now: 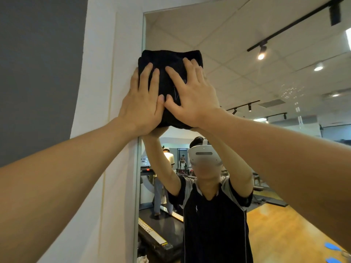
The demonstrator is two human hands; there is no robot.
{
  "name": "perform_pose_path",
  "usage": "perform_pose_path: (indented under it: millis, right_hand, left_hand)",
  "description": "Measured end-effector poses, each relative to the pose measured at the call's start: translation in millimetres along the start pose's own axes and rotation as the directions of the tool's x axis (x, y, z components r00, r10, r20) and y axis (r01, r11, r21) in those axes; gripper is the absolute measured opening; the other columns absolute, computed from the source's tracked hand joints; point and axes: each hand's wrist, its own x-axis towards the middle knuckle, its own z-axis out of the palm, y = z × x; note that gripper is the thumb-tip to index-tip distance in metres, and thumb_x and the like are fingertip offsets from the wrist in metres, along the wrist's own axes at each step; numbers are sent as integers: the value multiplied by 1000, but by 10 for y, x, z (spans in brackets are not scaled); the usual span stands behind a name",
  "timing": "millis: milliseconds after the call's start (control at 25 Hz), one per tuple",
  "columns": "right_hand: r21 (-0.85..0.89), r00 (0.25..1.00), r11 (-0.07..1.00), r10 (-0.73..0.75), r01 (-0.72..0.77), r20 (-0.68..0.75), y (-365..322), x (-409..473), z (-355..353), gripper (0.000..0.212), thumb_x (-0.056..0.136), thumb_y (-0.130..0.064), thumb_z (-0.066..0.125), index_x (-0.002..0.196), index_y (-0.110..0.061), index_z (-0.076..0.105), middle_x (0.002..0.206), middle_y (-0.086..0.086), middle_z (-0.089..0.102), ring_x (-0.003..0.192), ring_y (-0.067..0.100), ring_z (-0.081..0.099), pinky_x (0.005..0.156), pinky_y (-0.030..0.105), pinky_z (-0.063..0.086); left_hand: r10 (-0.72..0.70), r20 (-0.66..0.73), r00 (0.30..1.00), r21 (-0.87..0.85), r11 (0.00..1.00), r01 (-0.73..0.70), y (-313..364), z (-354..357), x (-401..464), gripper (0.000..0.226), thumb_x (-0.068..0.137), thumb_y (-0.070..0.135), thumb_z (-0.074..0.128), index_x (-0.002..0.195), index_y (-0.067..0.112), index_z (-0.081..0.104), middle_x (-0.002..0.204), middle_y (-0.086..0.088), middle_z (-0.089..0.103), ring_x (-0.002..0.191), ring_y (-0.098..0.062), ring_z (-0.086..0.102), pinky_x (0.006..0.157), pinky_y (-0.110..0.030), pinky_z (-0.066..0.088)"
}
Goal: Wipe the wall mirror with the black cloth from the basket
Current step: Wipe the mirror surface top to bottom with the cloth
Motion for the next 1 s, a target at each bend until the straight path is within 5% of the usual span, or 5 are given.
perform_pose_path:
  millis: [200,440,1000]
  right_hand:
    - [14,1000,1000,-16,16,19,109,-88,-102,78,95,-57,26,163,-20,30,169,27,18,158,44,12,128,53,15]
    - [2,999,1000,-27,27,31,451,-231,-260,72,99,-52,38,163,-20,30,169,25,18,159,42,12,129,50,13]
    - [-17,1000,1000,11,-11,-7,1768,-780,-851,72,99,-53,36,164,-23,29,170,20,20,159,38,15,126,50,24]
  left_hand:
    - [-26,-12,1000,-12,1000,26,176,66,1,73,100,43,19,163,5,16,171,-16,11,158,-41,9,119,-55,39]
    - [-35,-36,999,-85,996,32,556,189,48,74,101,45,21,163,5,13,172,-14,5,157,-43,9,123,-59,31]
    - [17,-120,993,-249,967,-47,2068,394,378,70,102,37,30,162,2,19,171,-18,9,155,-47,8,124,-60,29]
